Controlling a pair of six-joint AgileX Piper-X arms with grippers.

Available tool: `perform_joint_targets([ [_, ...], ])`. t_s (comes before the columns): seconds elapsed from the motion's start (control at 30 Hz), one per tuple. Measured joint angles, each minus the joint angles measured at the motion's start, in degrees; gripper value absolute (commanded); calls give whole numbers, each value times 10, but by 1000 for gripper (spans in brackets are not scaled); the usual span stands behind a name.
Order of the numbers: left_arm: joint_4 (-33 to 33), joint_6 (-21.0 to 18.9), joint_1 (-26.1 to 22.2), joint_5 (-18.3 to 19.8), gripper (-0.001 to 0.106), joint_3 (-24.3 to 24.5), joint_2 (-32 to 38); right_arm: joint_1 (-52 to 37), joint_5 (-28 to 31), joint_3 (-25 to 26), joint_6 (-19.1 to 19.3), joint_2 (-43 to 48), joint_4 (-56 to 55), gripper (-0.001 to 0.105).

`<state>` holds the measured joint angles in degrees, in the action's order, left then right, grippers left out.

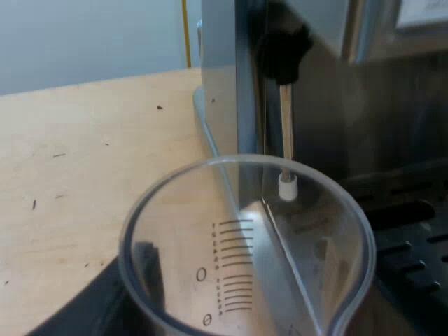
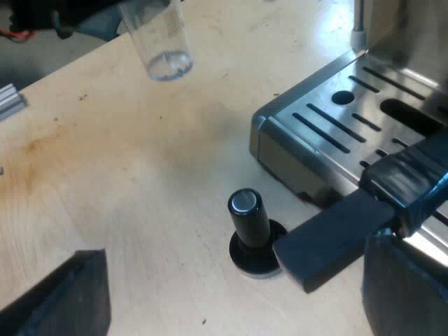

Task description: Pour the beans into the coffee machine

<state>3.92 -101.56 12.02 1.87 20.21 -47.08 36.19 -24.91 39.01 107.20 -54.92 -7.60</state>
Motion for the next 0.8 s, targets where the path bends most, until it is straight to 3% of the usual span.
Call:
perform_joint_targets([
  [0.4,191,1,0,-7,21,-1,-181,0,0,0,0,-30,32,79],
  [0.57,227,1,-2,-33,21,-1,-230,0,0,0,0,-34,58,79],
  [0.8,253,-1,-46,-39,21,-1,-285,0,0,0,0,-40,76,79],
])
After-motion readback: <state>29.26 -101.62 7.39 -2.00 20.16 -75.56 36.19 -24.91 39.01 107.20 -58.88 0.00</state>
